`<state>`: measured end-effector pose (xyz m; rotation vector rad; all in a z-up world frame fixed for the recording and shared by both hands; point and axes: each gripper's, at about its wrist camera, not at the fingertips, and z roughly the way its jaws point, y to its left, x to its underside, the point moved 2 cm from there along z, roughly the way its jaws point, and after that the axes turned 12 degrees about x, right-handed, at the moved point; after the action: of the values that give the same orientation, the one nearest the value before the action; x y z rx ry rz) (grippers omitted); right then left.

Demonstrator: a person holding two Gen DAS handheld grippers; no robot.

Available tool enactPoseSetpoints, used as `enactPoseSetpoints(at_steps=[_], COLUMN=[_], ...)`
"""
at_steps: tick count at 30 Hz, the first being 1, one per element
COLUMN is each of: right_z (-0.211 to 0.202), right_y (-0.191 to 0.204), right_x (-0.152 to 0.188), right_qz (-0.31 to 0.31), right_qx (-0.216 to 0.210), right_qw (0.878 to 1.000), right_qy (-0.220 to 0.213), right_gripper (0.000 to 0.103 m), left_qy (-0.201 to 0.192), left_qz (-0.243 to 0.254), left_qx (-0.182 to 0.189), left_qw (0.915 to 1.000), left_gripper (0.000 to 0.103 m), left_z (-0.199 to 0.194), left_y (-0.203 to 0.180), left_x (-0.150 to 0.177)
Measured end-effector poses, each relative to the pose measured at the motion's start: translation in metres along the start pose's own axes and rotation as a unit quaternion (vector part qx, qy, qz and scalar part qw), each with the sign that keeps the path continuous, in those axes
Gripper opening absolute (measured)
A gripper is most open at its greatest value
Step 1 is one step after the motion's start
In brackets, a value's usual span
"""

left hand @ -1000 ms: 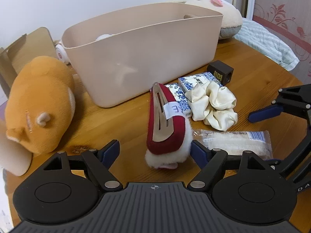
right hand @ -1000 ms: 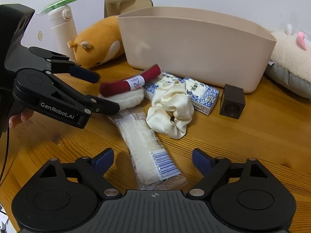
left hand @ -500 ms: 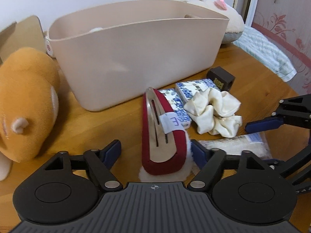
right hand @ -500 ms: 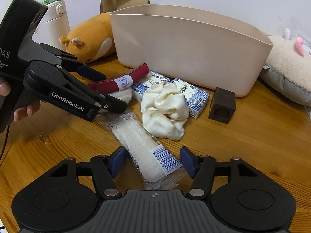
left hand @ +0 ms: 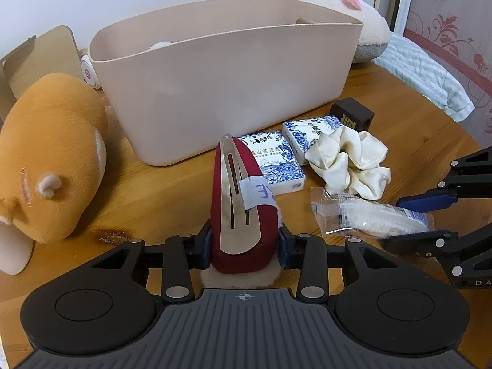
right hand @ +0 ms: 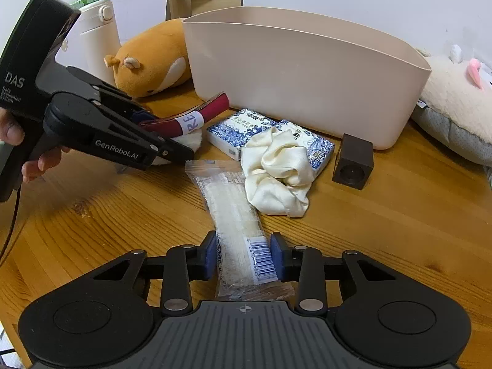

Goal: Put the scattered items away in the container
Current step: 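Close the left tool on the red hair clip while the right tool grasps the cotton pad pack, then carry the hair clip with the left tool while the right tool carries the cotton pads over the basket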

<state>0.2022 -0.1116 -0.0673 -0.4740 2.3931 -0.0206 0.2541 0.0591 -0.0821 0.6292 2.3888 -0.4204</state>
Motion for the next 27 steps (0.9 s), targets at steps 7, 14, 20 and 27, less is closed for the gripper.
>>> enactPoseSetpoints(at_steps=[7, 14, 20, 27], right_z=[-0.008, -0.019, -0.034, -0.06], right_y=[-0.001, -0.006, -0.014, -0.02], right_x=[0.006, 0.012, 0.012, 0.005], right_qz=[0.007, 0.018, 0.032, 0.032], right_qx=[-0.01, -0.01, -0.008, -0.004], right_qw=[1.0, 1.0, 0.999, 0.998], right_qy=[-0.004, -0.014, -0.029, -0.059], right_gripper=[0.029, 0.028, 0.028, 0.028], left_qy=[-0.013, -0.026, -0.038, -0.056], left_qz=[0.005, 0.017, 0.028, 0.036], left_qx=[-0.006, -0.01, -0.013, -0.02], left_qw=[0.9999, 0.9995, 0.9988, 0.9976], left_gripper=[0.04, 0.04, 0.04, 0.04], left_z=[-0.021, -0.045, -0.06, -0.077], left_y=[-0.011, -0.028, -0.041, -0.051], left_x=[0.004, 0.011, 0.014, 0.011])
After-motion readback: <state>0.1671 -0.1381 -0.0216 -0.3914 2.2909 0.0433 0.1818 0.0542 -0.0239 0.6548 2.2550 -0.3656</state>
